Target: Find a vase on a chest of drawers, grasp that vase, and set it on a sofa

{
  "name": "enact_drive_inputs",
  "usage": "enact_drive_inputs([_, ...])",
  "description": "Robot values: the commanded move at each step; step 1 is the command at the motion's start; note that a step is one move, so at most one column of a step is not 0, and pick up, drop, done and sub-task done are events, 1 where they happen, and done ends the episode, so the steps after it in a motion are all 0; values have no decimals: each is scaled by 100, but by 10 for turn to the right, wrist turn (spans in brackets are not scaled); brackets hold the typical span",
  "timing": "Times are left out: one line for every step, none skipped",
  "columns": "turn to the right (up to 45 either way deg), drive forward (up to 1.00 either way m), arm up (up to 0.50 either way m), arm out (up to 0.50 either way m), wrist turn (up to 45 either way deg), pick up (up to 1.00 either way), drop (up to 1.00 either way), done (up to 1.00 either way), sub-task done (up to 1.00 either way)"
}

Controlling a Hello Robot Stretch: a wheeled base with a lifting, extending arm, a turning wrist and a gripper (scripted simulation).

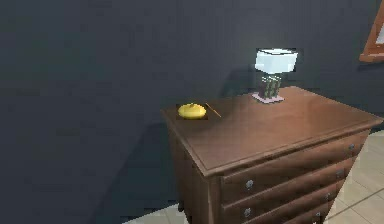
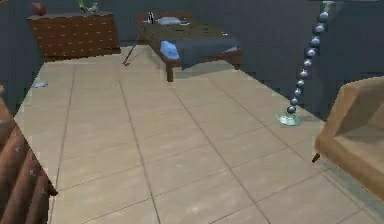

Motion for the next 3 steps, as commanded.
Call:
enact_drive_inputs([270,0,0,0,0,0,0,0,0])
enact_drive_inputs([0,40,0,0,0,0,0,0,0])
enact_drive_inputs([-450,0,0,0,0,0,0,0,0])
